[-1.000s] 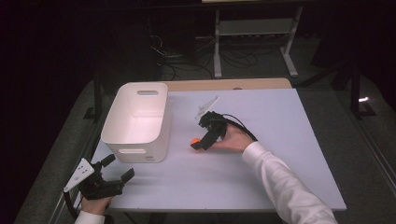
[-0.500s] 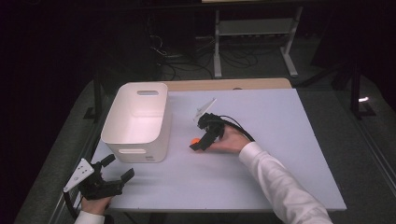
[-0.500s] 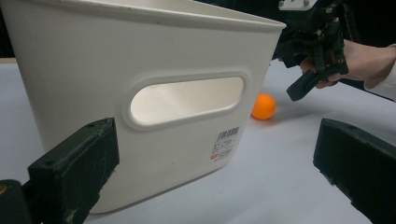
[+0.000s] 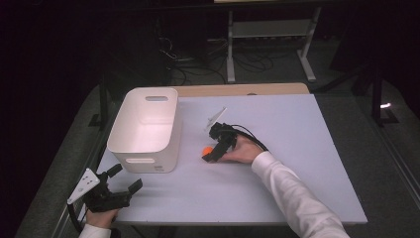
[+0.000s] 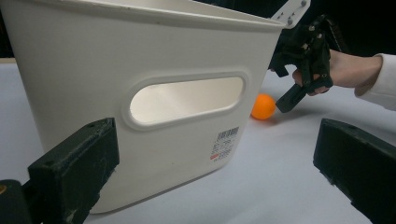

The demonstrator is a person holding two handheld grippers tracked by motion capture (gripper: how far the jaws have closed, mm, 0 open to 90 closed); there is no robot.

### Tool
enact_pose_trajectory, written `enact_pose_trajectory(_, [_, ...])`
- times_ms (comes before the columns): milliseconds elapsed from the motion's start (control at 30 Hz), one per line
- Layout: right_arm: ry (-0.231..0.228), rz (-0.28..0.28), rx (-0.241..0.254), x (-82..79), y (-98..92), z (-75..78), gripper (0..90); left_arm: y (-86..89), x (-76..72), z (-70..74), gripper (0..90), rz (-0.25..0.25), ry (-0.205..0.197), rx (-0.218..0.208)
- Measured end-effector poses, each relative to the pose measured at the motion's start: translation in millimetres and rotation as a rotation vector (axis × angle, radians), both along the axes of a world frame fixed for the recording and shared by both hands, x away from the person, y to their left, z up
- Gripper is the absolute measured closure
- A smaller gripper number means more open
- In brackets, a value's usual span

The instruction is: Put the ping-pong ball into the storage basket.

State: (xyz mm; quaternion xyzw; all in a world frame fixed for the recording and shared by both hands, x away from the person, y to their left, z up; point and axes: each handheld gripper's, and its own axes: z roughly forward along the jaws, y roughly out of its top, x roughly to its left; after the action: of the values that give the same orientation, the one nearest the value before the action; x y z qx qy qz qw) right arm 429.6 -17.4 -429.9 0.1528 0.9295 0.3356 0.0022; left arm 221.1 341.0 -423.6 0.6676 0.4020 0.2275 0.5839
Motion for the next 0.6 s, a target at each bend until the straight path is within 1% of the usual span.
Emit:
enact_pose_trajectory(33, [0.001,0.002,-0.001,0.8,-0.1,-1.4,0.5,0.0,0.0,0.0,0.0,0.0,0.0,0.0])
enact_pose_trajectory(100, [0.01,0.015,0.005,2.0,-0.8,-3.0,4.9,0.0,0.0,0.0,0.0,0.0,0.0,-0.001])
enact_pose_trajectory(133, [0.01,0.015,0.005,2.0,-0.8,-3.0,4.9,0.0,0.1,0.0,0.0,0.0,0.0,0.0])
enact_pose_trajectory(167, [0.015,0.01,0.004,2.3,-1.5,-3.5,8.5,-0.1,0.0,0.0,0.0,0.0,0.0,0.0])
enact_pose_trajectory(200, [0.018,0.013,0.009,3.2,-1.7,-4.5,10.2,-0.1,0.0,0.0,0.0,0.0,0.0,0.0])
enact_pose_trajectory(233, [0.018,0.013,0.009,3.2,-1.7,-4.5,10.2,-0.1,0.0,0.0,0.0,0.0,0.001,0.0])
enact_pose_trajectory(267, [0.02,0.016,0.007,3.6,-1.8,-5.9,12.7,-0.1,0.1,0.0,0.0,0.0,0.001,0.001])
enact_pose_trajectory(433, [0.015,0.021,0.002,4.0,-1.4,-8.7,18.3,0.4,0.0,0.2,0.0,0.001,0.003,0.001])
enact_pose_trajectory(467, [0.015,0.021,0.002,4.0,-1.4,-8.7,18.3,0.4,-0.1,0.2,0.0,0.002,0.004,0.0])
enact_pose_trajectory(533, [0.007,0.034,0.003,3.3,-0.7,-8.9,23.9,0.4,-0.2,0.2,0.0,0.002,0.004,0.0])
enact_pose_trajectory(567, [0.007,0.034,0.003,3.3,-0.7,-8.9,23.9,0.4,-0.2,0.2,0.0,0.002,0.004,0.0])
enact_pose_trajectory(600, [0.008,0.048,0.006,2.6,-0.3,-8.3,27.8,0.4,-0.1,0.2,0.0,0.002,0.003,0.0])
